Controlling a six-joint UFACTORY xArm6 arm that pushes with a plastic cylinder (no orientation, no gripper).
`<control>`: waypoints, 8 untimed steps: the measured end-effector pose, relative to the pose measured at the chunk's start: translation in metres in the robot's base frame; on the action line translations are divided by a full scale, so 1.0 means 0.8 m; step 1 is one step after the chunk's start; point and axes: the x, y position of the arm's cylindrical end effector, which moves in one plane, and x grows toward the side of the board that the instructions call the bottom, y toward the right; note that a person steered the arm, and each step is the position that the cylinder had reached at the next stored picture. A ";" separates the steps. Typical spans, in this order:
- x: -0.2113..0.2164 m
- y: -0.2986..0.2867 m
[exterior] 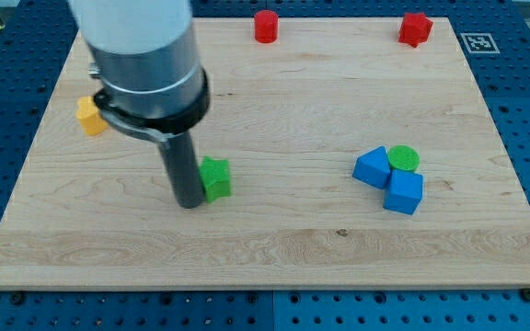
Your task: Drag the green star into the group of blocks
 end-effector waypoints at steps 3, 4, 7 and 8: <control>-0.032 -0.019; -0.035 -0.015; -0.052 0.122; -0.077 0.104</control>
